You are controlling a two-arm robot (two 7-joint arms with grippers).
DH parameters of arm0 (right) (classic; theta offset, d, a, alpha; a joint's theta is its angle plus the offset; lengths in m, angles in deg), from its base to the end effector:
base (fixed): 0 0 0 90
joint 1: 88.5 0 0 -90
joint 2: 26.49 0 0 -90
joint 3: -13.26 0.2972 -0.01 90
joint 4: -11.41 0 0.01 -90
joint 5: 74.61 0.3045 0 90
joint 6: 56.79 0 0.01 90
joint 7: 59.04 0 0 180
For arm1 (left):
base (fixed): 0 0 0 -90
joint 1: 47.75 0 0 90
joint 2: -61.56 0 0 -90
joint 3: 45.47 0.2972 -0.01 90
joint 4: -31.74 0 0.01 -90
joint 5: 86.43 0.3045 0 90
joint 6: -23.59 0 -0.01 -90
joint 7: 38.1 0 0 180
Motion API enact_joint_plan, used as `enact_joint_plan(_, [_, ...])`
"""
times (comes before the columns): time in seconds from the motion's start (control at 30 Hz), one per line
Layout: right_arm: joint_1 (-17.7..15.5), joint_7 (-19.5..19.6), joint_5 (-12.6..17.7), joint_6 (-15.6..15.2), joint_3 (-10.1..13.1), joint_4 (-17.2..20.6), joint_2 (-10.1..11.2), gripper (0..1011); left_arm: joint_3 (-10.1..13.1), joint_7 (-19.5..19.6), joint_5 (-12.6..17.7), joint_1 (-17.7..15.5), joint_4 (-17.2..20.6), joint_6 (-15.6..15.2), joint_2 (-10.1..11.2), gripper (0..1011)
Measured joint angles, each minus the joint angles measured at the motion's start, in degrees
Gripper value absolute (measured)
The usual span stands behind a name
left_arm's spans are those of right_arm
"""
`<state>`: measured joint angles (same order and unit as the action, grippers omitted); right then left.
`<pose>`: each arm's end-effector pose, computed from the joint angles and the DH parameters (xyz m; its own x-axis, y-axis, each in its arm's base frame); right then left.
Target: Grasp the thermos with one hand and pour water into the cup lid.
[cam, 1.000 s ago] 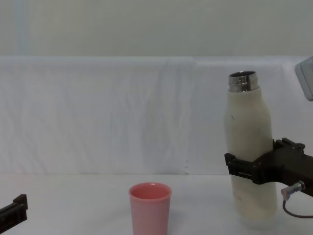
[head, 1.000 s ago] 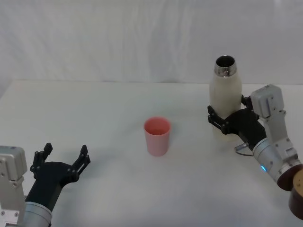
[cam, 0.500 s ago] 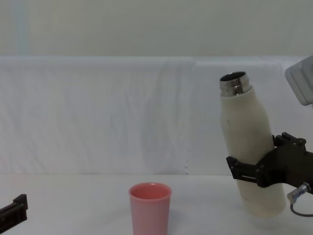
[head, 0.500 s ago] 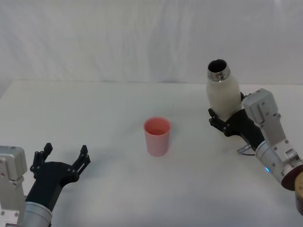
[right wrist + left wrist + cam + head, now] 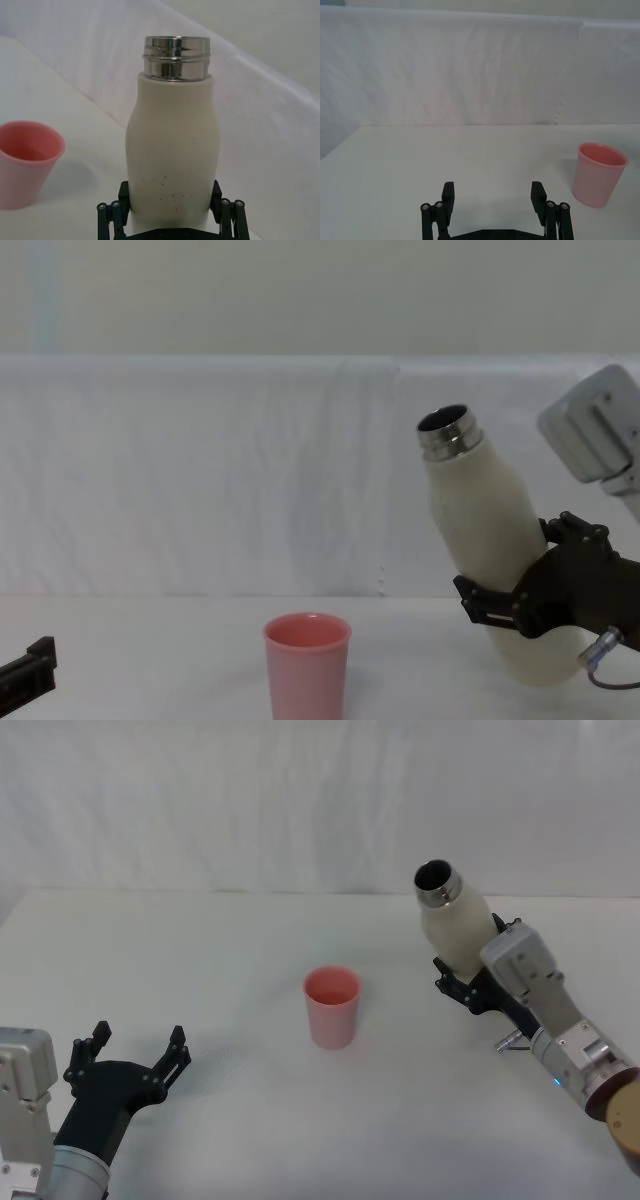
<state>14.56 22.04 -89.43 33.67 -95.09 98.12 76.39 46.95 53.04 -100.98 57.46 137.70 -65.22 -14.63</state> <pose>0.3758 0.0268 -0.2615 0.3526 -0.7769 0.5217 0.9060 0.4229 0.0176 0.2468 0.0397 -0.2919 0.1246 0.9917 -0.0327 -0.9921 0.1241 -0.0177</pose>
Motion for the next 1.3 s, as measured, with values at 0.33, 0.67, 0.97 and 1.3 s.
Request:
enact_joint_plan(0.33, [1.2, 1.1, -5.2, -0.1, -1.3, -1.7, 0.0, 951, 0.0, 0.0, 0.0, 0.0, 0.0, 0.0, 0.0, 1001])
enact_joint_plan(0.67, [3.4, 1.2, -8.8, 0.2, -2.9, -4.2, 0.0, 951, 0.0, 0.0, 0.0, 0.0, 0.0, 0.0, 0.0, 1001])
enact_joint_plan(0.97, [5.5, 1.7, -12.2, 0.3, -4.5, -6.5, -0.1, 951, 0.0, 0.0, 0.0, 0.0, 0.0, 0.0, 0.0, 1001])
enact_joint_plan(1.3, [7.1, 1.9, -15.3, 0.4, -6.1, -8.3, 0.1, 951, 0.0, 0.0, 0.0, 0.0, 0.0, 0.0, 0.0, 1001])
